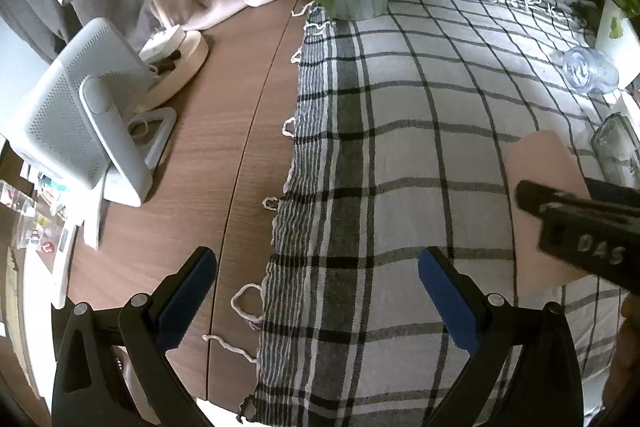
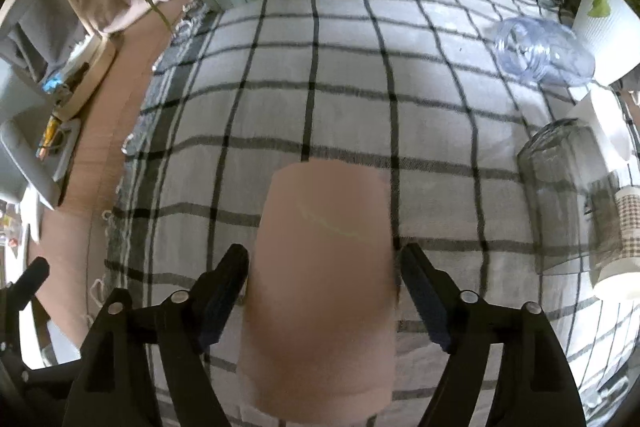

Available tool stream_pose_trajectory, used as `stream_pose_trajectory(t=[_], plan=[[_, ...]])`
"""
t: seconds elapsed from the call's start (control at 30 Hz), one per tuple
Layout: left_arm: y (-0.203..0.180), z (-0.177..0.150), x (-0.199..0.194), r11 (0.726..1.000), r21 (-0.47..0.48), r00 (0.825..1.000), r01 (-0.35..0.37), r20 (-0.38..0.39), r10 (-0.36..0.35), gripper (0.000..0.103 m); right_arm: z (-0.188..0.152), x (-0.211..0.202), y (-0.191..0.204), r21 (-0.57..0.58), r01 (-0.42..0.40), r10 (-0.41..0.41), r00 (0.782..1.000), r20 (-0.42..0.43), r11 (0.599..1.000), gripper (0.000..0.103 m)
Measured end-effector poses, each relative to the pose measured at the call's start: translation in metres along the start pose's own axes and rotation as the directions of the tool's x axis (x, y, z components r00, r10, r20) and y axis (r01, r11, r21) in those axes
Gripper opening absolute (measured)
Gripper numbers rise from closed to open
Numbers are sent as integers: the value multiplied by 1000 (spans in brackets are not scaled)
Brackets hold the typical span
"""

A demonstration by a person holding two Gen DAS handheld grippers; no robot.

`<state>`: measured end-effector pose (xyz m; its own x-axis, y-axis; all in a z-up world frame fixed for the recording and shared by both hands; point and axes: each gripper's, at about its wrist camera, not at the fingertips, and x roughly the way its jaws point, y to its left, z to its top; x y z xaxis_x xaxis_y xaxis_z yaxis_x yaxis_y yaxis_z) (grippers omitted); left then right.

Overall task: Flip cup upside down
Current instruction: 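Close the left gripper on the pink cup's body and lift it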

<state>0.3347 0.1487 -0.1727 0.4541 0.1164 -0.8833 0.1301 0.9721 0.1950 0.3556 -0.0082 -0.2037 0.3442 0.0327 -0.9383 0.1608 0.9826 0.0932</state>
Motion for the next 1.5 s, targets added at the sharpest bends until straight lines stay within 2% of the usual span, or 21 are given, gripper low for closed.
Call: stream_pose_trajectory(t=[0.17,0.37,0.5,0.53,0.63,0.73,0.83,1.0,1.07,1.17,1.27,1.37,1.4,1.5], plan=[[-6,6,-19,1000,-5,1000,22,21,-22,103,-4,-36,-17,53,-22,18,997,71,998,79],[-34,22,-42,996,37,995,86,46,-87,103,-13,-74,-48,114,-42,27,991,131,993,80],[-58,36,-47,983,71,985,169,20,-171,103,-19,-88,-73,164,-47,23,989,145,985,80],[-64,37,-47,978,79,981,195,4,-196,103,-21,-90,-78,175,-51,26,989,145,983,80],[-83,48,-39,949,83,951,304,-75,-299,103,-25,-92,-99,233,-72,39,989,140,970,80],[-102,59,-30,944,97,945,316,-114,-305,103,-26,-92,-114,273,-70,30,989,147,959,80],[-116,69,-16,930,94,925,355,-177,-336,102,-23,-93,-131,324,-49,-1,988,153,945,80],[-133,82,13,929,62,902,364,-273,-335,95,-15,-86,-153,378,-45,-7,991,135,925,80],[-135,85,24,925,35,884,378,-310,-349,93,-14,-83,-158,403,-39,-10,993,120,914,80],[-138,91,39,924,-3,863,383,-356,-359,82,-12,-77,-167,436,-56,8,994,112,898,80],[-142,92,49,926,-20,853,377,-381,-355,76,-10,-75,-170,445,-52,3,994,112,894,80],[-144,92,56,925,-37,842,377,-402,-359,63,-7,-74,-170,437,-50,2,994,108,898,80],[-144,92,58,924,-43,837,381,-407,-365,63,-6,-74,-170,434,-50,2,994,108,899,80],[-143,92,58,924,-56,841,378,-398,-367,63,-5,-74,-170,432,-51,5,994,108,901,80]])
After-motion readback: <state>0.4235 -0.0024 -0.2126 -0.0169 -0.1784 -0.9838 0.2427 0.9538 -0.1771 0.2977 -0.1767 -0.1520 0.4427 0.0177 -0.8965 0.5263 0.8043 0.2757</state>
